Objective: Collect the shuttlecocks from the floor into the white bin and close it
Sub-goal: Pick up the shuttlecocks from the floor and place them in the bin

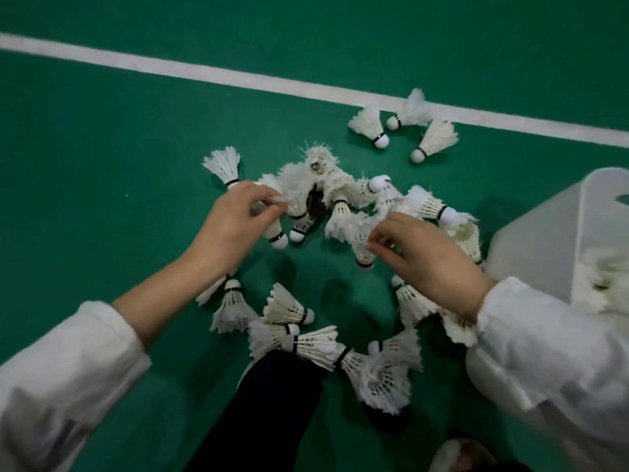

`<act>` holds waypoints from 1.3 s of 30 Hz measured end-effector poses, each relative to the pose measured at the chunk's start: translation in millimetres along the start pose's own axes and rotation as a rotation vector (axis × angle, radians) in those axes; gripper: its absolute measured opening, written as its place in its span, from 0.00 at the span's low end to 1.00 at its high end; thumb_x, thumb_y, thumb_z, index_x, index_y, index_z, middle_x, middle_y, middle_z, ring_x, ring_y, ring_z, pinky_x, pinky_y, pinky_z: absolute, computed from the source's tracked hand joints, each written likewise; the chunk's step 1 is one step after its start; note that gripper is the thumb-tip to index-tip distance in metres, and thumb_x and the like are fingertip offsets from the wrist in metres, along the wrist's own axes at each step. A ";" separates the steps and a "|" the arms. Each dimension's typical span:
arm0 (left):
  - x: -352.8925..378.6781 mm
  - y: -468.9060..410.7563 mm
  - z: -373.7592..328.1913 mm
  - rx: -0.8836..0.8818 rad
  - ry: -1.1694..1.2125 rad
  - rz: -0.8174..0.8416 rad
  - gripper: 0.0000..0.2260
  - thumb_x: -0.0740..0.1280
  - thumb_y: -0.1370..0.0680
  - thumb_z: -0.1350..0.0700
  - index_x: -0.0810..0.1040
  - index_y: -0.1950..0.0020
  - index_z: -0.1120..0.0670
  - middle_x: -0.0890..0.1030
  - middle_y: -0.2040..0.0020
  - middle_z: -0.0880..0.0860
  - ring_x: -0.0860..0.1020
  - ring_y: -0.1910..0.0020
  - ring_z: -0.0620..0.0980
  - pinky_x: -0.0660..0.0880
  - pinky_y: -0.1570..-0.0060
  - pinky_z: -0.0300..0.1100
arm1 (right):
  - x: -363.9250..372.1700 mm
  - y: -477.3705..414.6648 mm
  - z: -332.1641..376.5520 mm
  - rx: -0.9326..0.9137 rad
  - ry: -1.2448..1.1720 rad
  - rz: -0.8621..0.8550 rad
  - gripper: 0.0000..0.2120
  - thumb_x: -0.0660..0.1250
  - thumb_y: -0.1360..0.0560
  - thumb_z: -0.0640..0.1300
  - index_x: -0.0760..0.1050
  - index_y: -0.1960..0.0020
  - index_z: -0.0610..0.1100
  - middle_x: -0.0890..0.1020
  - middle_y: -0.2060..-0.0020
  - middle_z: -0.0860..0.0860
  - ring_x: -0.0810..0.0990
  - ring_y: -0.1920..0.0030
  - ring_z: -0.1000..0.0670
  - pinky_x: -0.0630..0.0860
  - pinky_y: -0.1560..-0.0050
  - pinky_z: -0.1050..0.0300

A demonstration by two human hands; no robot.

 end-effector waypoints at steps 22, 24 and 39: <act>212.7 43.0 -372.4 0.738 -0.166 0.463 0.10 0.65 0.24 0.50 0.81 0.49 0.54 0.75 0.51 0.51 0.75 0.55 0.46 0.70 0.54 0.37 | -140.0 267.6 -215.7 0.599 -0.176 -0.314 0.05 0.69 0.28 0.43 0.81 0.59 0.42 0.81 0.57 0.50 0.80 0.57 0.50 0.77 0.47 0.54; 234.8 44.3 -370.9 0.707 -0.140 0.456 0.10 0.65 0.24 0.50 0.81 0.50 0.54 0.74 0.52 0.50 0.74 0.56 0.46 0.68 0.58 0.34 | -118.9 264.3 -226.2 0.586 -0.181 -0.271 0.06 0.69 0.27 0.43 0.82 0.58 0.41 0.81 0.56 0.49 0.80 0.56 0.49 0.75 0.47 0.54; 283.3 41.5 -329.4 0.479 -0.052 0.425 0.10 0.64 0.24 0.48 0.80 0.48 0.50 0.74 0.51 0.49 0.76 0.56 0.44 0.71 0.54 0.39 | -30.1 209.2 -267.8 0.598 -0.146 -0.097 0.07 0.66 0.26 0.41 0.82 0.53 0.41 0.84 0.55 0.45 0.80 0.54 0.47 0.76 0.48 0.52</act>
Point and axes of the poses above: each hand's wrist, its own y-axis away from the middle knuckle, its own x-axis out of the palm, z = x × y, the point moved 10 cm from there along -y, towards the middle knuckle
